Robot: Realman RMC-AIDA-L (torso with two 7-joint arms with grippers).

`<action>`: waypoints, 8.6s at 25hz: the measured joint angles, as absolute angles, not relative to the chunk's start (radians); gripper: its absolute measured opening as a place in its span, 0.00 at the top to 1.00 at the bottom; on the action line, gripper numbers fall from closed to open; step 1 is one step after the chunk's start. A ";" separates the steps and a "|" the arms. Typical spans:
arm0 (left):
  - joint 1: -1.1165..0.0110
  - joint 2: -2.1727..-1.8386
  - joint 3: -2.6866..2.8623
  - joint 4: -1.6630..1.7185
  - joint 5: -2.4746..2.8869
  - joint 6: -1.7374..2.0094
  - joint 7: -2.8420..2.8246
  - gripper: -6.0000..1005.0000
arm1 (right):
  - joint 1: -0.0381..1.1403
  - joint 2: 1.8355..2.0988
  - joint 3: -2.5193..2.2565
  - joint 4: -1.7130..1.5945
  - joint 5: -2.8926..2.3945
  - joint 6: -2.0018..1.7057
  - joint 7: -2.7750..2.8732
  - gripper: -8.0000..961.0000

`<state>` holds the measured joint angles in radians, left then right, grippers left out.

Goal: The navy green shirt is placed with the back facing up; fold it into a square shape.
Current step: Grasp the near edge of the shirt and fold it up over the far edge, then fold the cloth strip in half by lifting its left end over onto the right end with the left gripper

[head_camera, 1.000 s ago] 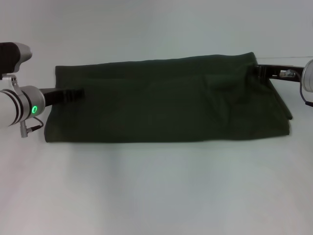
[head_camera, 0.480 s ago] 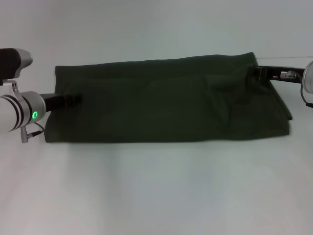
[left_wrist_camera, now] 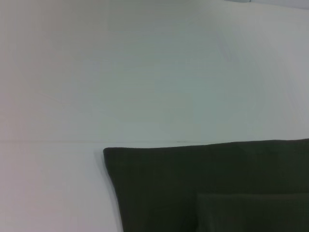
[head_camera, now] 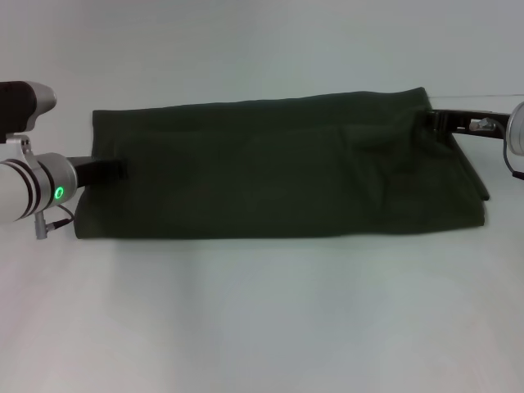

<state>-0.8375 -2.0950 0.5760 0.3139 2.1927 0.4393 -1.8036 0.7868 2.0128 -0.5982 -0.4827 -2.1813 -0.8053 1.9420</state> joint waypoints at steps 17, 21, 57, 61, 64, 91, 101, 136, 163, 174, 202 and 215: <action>-0.769 -2.134 0.576 0.453 2.079 0.465 -1.788 0.94 | 0.791 2.020 -0.596 -0.534 -2.070 -0.798 1.877 0.93; -0.760 -2.132 0.577 0.461 2.041 0.488 -1.769 0.94 | 0.800 2.021 -0.599 -0.553 -2.057 -0.804 1.876 0.93; -0.705 -2.138 0.576 0.495 1.904 0.636 -1.750 0.90 | 0.792 2.036 -0.728 -0.536 -1.998 -0.510 1.860 0.43; -0.704 -2.137 0.577 0.495 1.904 0.660 -1.707 0.87 | 0.700 2.022 -0.727 -0.599 -1.881 -0.677 1.795 0.33; -0.703 -2.137 0.577 0.496 1.909 0.677 -1.689 0.85 | 0.650 1.998 -0.726 -0.605 -1.820 -0.797 1.761 0.27; -0.608 -2.018 0.310 0.657 2.269 1.220 -2.284 0.21 | 0.578 1.842 -0.692 -0.609 -1.856 -1.251 1.877 0.18; -0.605 -2.018 0.309 0.652 2.363 1.239 -2.353 0.21 | 0.584 1.839 -0.696 -0.610 -1.880 -1.254 1.882 0.18; -0.632 -2.029 0.444 0.643 2.430 1.153 -2.348 0.21 | 0.635 1.826 -0.687 -0.610 -2.104 -1.257 2.040 0.18; -0.661 -2.024 0.498 0.607 2.453 1.148 -2.344 0.22 | 0.747 1.867 -0.699 -0.536 -2.472 -1.088 2.294 0.20; -0.668 -2.022 0.499 0.608 2.456 1.146 -2.344 0.22 | 0.752 1.889 -0.709 -0.490 -2.490 -1.034 2.293 0.22; -0.669 -2.026 0.499 0.606 2.456 1.147 -2.344 0.22 | 0.761 1.902 -0.728 -0.480 -2.493 -1.026 2.294 0.27; -0.669 -2.029 0.499 0.598 2.448 1.139 -2.343 0.30 | 0.758 1.903 -0.735 -0.483 -2.493 -1.025 2.296 0.44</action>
<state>-0.6687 -2.0291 0.4985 0.5980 2.4479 1.1391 -2.3429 0.7581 1.9035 -0.7348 -0.4827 -2.4927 -1.0246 2.2957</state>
